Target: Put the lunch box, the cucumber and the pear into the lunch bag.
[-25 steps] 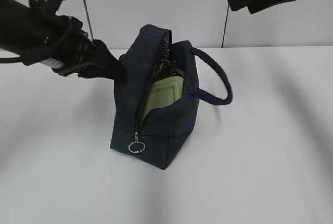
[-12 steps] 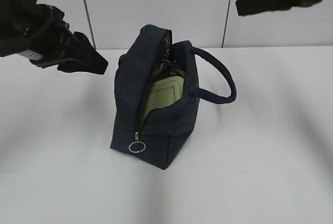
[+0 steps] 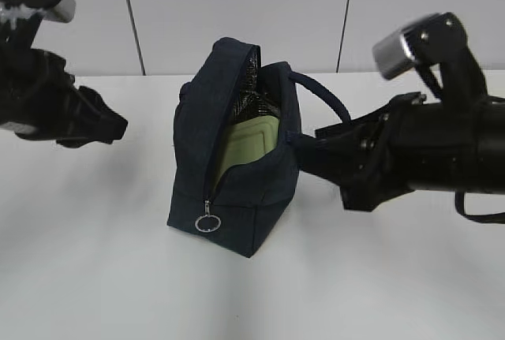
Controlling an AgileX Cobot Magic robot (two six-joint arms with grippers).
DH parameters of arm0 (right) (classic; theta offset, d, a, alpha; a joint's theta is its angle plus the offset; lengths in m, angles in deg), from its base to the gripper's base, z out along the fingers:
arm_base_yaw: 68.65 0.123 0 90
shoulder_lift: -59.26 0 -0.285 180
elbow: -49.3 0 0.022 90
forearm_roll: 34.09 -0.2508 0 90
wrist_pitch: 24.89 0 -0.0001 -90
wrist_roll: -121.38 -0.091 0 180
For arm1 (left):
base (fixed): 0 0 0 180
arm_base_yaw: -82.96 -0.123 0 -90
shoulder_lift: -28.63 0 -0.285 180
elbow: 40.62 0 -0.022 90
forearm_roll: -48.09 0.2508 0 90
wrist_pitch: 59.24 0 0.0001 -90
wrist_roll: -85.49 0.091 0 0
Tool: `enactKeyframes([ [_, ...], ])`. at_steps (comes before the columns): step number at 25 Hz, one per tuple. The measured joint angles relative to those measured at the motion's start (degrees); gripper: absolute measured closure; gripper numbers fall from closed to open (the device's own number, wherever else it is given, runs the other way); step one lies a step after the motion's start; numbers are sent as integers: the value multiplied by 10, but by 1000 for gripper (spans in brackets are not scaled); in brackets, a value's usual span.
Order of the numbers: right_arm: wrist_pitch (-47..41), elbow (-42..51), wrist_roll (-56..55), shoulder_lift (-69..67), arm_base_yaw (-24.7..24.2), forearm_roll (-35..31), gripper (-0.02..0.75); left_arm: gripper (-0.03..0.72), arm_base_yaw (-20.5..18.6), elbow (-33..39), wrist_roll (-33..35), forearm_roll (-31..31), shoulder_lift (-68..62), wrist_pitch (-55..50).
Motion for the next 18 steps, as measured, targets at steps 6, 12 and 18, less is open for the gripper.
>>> enactKeyframes([
  [6,-34,3,65,-82,19,-23,440,456,0,100,0,4,53,72],
  [12,-43,3,68,-159,19,-26,475,456,0,114,0,4,65,75],
  [18,-61,3,70,-161,19,-27,491,456,0,114,0,-19,65,75],
])
